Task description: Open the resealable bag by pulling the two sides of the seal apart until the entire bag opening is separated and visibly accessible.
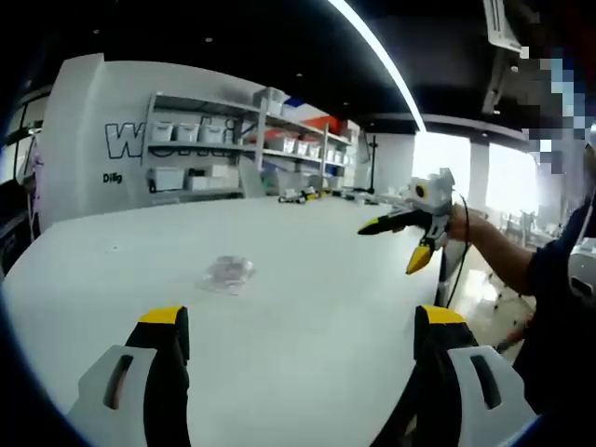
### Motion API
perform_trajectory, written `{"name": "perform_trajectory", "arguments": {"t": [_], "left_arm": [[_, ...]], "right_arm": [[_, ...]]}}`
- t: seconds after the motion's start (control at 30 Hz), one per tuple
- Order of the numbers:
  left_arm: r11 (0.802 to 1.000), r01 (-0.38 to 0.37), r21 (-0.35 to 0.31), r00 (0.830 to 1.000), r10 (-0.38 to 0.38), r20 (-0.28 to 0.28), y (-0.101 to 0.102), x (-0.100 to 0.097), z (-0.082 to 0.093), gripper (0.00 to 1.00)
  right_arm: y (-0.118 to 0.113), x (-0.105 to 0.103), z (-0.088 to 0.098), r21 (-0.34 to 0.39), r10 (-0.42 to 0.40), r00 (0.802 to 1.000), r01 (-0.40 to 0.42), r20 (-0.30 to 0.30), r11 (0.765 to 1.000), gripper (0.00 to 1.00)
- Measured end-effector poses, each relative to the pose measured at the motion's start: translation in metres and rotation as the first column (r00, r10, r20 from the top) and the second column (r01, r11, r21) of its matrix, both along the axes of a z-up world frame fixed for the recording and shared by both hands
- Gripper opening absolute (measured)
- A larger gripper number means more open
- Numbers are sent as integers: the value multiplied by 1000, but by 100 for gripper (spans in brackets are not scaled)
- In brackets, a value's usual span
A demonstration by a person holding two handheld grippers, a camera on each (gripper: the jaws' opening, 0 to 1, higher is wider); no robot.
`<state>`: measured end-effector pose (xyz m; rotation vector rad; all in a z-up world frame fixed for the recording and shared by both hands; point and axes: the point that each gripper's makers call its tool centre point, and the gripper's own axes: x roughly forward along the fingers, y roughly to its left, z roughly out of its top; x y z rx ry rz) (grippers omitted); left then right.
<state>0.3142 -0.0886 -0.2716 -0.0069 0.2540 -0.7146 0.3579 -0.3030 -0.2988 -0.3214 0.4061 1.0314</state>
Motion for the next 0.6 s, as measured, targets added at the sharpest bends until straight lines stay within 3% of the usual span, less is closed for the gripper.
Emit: {"name": "perform_trajectory", "arguments": {"t": [0.6], "left_arm": [[1000, -6, -2, 1000, 6, -3, 2, 1, 0, 100]], "right_arm": [[2, 0, -1, -8, 1, 1000, -1, 0, 1000, 100]]}}
